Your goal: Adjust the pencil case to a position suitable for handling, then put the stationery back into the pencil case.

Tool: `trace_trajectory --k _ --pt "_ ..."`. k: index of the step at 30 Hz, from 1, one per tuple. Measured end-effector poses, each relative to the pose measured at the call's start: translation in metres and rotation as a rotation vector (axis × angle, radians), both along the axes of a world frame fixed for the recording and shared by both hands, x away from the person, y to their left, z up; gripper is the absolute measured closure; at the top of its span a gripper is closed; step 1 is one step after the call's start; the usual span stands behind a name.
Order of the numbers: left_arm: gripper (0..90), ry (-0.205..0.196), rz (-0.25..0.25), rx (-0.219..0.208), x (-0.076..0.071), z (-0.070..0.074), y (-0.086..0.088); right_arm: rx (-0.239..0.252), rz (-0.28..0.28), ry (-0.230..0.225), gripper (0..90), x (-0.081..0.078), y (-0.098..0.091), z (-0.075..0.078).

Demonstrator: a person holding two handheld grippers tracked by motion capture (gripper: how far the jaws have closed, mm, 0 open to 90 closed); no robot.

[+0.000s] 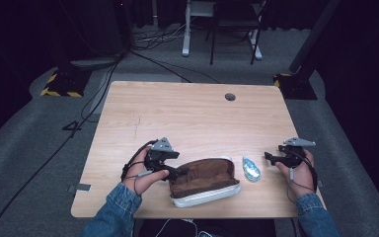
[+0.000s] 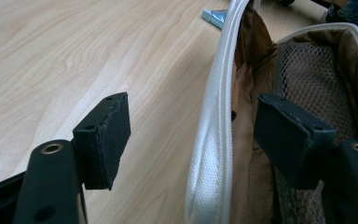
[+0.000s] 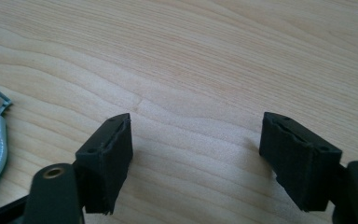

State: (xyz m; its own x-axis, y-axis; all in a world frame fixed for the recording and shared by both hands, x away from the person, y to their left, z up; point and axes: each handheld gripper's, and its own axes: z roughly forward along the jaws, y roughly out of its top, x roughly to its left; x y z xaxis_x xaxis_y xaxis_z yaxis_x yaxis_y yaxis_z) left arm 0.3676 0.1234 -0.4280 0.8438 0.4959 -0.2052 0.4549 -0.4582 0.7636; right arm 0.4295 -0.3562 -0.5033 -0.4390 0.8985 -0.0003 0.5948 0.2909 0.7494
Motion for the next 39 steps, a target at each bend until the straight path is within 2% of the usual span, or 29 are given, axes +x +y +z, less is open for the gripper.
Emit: trace_trajectory --k 3,6,8,12,16,18,23,27,36,39 --pt "25.8 -0.043 0.002 0.016 -0.005 0.005 0.002 0.002 0.006 0.004 31.7 -0.002 0.001 0.001" --pt "24.3 -0.07 -0.004 0.022 -0.01 0.009 0.005 -0.016 0.02 0.047 36.2 -0.004 0.002 0.006" --pt "23.4 -0.083 0.009 0.026 -0.014 0.011 0.008 -0.011 0.011 0.08 35.8 -0.005 0.002 0.01" --pt "22.8 -0.1 0.026 0.037 -0.021 0.013 0.016 -0.011 0.011 0.076 33.1 -0.008 0.003 0.017" --pt "22.5 -0.118 0.062 0.06 -0.029 0.008 0.031 0.001 0.016 0.085 32.5 -0.013 0.006 0.028" --pt "22.5 -0.12 0.087 0.078 -0.032 0.001 0.039 0.006 0.024 0.094 32.2 -0.015 0.008 0.033" --pt "22.5 -0.114 0.119 0.1 -0.037 -0.01 0.051 -0.02 0.053 0.113 29.5 -0.018 0.016 0.044" --pt "22.3 -0.121 0.158 0.166 -0.036 -0.018 0.059 -0.032 0.067 0.142 26.0 -0.02 0.022 0.051" --pt "22.1 -0.078 0.228 0.195 -0.032 -0.036 0.075 -0.05 0.106 0.164 24.7 -0.025 0.041 0.064" --pt "21.4 -0.06 0.266 0.212 -0.031 -0.046 0.084 -0.062 0.125 0.187 24.5 -0.026 0.052 0.067"
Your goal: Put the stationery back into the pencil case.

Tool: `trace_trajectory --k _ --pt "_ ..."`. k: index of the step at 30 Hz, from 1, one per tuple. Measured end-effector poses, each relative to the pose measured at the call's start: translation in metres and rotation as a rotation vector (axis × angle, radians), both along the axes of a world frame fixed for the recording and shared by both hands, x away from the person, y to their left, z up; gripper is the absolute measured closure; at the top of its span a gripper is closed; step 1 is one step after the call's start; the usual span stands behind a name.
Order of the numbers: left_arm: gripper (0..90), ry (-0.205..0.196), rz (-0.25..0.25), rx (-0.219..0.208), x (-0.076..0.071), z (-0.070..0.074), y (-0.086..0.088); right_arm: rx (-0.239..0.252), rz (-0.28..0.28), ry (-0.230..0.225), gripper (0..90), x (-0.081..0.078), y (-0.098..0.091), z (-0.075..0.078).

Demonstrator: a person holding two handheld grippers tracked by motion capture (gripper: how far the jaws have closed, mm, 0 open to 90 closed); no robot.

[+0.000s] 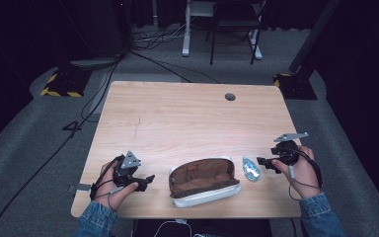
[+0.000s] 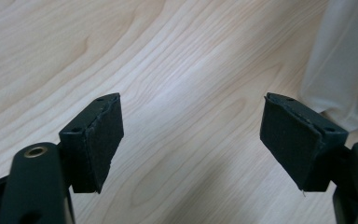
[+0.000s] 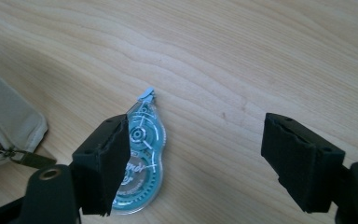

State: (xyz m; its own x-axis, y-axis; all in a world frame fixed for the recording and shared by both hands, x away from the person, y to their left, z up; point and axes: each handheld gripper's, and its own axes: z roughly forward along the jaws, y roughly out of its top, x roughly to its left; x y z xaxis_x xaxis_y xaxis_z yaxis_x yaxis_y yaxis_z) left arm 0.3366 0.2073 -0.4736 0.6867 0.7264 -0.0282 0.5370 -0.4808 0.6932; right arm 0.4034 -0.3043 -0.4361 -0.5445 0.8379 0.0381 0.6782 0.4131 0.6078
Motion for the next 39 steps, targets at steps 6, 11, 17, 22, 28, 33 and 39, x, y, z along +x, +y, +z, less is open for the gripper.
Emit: trace_trajectory --k 6,11,17,22,28,33,39 --pt "20.4 0.018 0.037 0.009 0.004 -0.011 0.01 -0.015 0.009 0.011 25.3 -0.003 0.011 0.001" --pt "19.5 0.031 0.057 0.02 0.007 -0.019 0.015 -0.031 0.037 0.021 24.8 -0.005 0.022 0.001" --pt "18.7 0.04 0.059 0.032 0.01 -0.025 0.017 -0.052 0.053 0.042 24.6 -0.007 0.03 -0.004" --pt "17.3 0.017 0.064 0.034 0.012 -0.027 0.018 -0.081 0.062 0.078 24.0 -0.008 0.037 -0.012" --pt "15.1 -0.001 0.058 0.013 0.013 -0.03 0.019 -0.105 0.063 0.101 23.4 -0.009 0.041 -0.016" --pt "14.5 -0.003 0.057 0.015 0.013 -0.031 0.019 -0.133 0.066 0.118 23.5 -0.009 0.044 -0.021" --pt "14.5 -0.005 0.065 0.013 0.013 -0.031 0.019 -0.156 0.072 0.135 24.0 -0.008 0.047 -0.026"
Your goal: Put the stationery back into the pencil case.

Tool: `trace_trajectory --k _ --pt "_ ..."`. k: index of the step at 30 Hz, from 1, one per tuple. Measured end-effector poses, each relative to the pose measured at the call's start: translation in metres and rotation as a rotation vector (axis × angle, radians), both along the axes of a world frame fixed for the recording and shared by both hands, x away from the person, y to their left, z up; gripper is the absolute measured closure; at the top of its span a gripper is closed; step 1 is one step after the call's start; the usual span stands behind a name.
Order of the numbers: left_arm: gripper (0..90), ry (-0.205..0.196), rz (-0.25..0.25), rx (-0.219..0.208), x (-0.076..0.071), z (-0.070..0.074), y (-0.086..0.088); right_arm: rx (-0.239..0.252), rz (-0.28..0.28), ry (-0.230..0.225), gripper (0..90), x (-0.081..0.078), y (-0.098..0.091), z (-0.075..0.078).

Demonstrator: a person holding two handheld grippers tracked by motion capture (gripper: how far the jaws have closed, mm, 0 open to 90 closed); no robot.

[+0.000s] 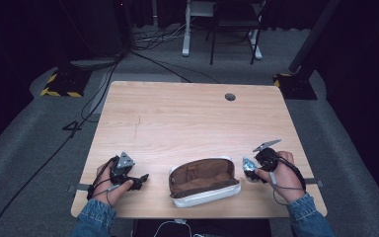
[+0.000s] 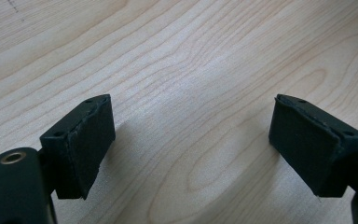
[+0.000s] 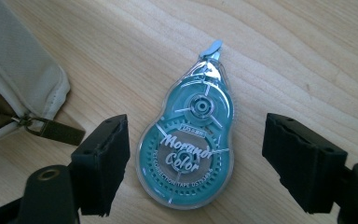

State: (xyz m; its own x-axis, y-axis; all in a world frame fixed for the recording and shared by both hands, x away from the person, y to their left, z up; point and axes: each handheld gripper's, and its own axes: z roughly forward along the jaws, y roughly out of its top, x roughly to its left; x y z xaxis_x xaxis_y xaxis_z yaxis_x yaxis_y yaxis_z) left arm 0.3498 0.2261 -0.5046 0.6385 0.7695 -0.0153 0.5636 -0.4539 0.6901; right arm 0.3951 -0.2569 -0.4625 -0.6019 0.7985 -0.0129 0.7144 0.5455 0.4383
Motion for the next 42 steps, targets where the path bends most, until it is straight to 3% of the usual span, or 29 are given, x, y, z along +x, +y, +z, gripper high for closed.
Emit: trace_trajectory --k 11,19,28,42 --pt "14.4 0.005 0.007 0.001 -0.0004 0.0002 -0.0007 -0.034 0.002 0.036 26.5 0.0022 0.0015 -0.0105" --pt "14.3 0.003 0.009 0.002 -0.0004 0.0002 -0.001 -0.02 0.001 0.05 38.8 0.003 -0.0009 -0.0083" --pt "14.3 0.002 0.017 -0.003 -0.0007 -0.0001 -0.0018 -0.02 0.005 0.054 39.5 0.0034 -0.0015 -0.0078" --pt "14.3 0.003 0.016 -0.005 -0.0007 -0.0003 -0.0018 0.057 -0.021 0.06 39.8 0.0032 -0.0034 -0.0021"
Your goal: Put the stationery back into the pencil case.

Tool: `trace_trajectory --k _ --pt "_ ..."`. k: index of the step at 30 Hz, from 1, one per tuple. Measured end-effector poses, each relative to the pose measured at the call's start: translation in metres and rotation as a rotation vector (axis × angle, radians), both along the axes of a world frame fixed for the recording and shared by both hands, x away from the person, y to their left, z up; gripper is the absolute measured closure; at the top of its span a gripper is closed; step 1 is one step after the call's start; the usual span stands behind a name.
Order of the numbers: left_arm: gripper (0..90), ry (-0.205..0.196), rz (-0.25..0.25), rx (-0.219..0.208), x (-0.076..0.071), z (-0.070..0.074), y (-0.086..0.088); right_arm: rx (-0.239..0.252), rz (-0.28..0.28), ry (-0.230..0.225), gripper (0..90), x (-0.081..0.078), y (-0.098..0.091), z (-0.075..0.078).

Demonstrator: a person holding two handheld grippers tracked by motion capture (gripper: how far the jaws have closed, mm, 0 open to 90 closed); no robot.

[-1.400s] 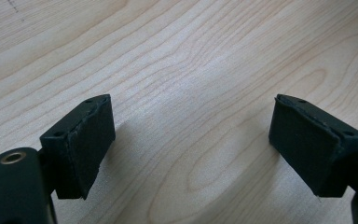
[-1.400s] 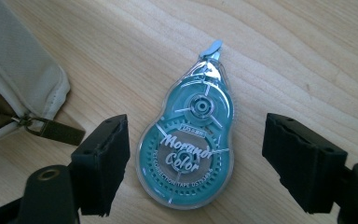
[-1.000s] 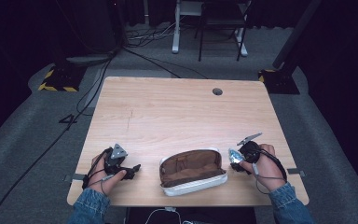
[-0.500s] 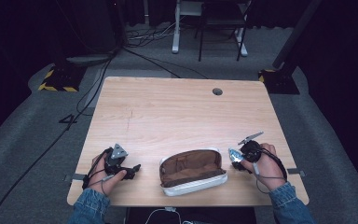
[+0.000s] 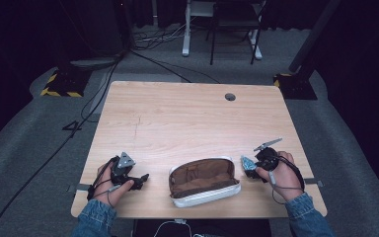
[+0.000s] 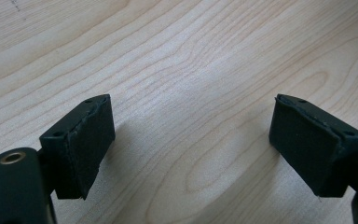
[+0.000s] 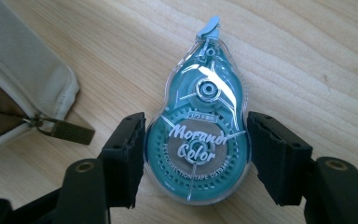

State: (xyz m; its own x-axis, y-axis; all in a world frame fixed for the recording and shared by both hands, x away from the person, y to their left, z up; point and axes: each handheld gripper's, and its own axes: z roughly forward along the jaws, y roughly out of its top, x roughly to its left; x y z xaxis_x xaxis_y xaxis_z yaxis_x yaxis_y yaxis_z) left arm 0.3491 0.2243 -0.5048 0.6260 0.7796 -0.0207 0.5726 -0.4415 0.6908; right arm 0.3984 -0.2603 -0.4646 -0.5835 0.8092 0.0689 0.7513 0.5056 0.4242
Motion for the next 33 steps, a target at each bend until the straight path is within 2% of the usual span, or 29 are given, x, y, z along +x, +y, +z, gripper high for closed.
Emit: trace_trajectory --k 15,16,24,30,33 --pt "14.3 0.0 0.0 0.002 0.0 0.0 0.0 0.063 -0.001 -0.083 39.8 -0.008 -0.002 0.028" --pt "14.3 0.0 0.0 0.001 0.0 0.0 0.0 0.073 0.002 -0.101 39.8 -0.01 -0.002 0.034" --pt "14.3 0.001 0.0 0.0 0.0 0.0 0.0 0.108 0.03 -0.162 39.8 -0.019 0.002 0.054" --pt "14.3 0.001 0.0 0.0 0.0 0.0 0.0 0.122 0.054 -0.184 39.8 -0.024 0.006 0.063" --pt "14.3 0.001 0.0 0.0 0.0 0.0 0.0 0.139 0.086 -0.208 39.8 -0.028 0.011 0.071"
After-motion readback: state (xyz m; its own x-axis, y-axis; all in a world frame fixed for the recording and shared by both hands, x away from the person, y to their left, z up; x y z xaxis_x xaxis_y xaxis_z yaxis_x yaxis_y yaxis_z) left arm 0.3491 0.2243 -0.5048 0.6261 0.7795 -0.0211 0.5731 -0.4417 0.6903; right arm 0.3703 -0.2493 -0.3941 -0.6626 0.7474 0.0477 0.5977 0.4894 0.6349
